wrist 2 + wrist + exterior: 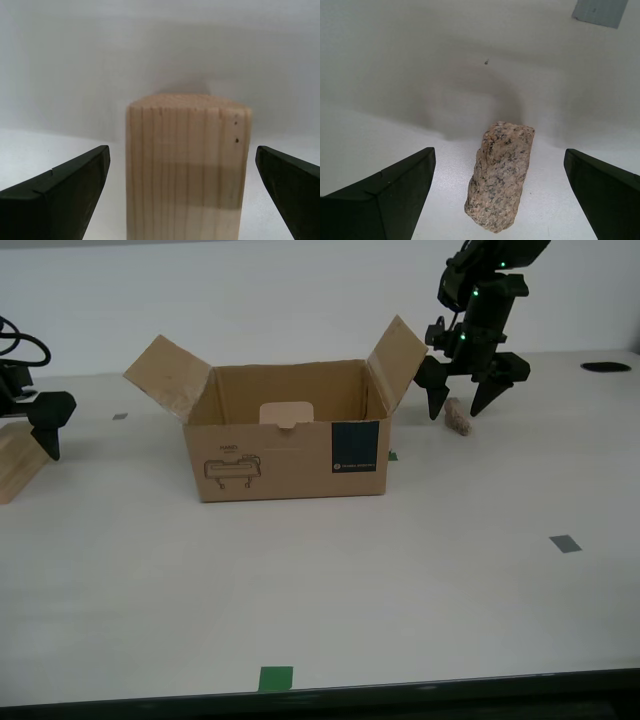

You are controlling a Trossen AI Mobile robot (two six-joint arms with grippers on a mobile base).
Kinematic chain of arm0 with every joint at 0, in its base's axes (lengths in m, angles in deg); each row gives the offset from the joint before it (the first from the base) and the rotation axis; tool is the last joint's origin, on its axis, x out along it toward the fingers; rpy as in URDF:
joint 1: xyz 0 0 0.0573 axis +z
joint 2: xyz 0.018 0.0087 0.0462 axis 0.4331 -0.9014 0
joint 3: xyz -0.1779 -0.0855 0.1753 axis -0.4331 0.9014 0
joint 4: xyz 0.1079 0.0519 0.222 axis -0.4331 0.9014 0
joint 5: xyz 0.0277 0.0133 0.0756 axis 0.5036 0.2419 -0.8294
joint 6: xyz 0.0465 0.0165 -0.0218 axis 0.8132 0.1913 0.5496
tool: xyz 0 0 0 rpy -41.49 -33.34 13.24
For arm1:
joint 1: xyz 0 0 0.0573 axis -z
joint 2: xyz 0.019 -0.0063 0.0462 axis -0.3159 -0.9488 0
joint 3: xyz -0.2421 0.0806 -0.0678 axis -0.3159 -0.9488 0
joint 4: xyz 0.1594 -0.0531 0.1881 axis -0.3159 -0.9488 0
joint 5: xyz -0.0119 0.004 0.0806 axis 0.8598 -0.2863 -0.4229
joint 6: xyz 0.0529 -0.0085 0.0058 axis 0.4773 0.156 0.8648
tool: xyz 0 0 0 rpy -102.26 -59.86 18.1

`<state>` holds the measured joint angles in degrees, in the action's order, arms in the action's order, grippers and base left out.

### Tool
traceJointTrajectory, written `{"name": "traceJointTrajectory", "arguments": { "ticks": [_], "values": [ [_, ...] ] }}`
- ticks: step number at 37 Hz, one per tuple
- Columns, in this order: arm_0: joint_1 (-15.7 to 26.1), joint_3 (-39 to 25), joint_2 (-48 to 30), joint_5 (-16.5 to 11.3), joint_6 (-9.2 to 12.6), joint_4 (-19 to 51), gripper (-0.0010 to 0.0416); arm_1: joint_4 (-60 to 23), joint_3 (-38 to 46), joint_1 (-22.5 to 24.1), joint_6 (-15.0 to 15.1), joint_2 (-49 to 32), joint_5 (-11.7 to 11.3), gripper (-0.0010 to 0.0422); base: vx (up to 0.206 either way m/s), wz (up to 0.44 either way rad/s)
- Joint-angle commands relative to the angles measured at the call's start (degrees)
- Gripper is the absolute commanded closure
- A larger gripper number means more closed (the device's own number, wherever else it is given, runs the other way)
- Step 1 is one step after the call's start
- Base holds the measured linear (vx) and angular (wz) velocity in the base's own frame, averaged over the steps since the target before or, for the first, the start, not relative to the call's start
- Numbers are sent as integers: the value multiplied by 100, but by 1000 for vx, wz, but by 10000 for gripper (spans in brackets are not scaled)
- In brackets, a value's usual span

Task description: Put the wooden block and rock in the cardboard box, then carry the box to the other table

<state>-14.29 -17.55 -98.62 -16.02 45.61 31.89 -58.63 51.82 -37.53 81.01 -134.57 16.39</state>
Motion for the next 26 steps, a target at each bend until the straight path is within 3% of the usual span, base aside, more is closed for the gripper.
{"name": "traceJointTrajectory", "arguments": {
  "ticks": [1,8,26],
  "values": [
    [4,0,0,22,-2,7,38,13,-31,2,-4,-2,-35,12,0,0],
    [11,0,0,22,-4,0,33,35,-35,2,-4,-2,-120,12,0,0],
    [35,0,0,22,-4,-17,70,50,-35,4,-44,-2,-157,12,0,0]
  ]
}}
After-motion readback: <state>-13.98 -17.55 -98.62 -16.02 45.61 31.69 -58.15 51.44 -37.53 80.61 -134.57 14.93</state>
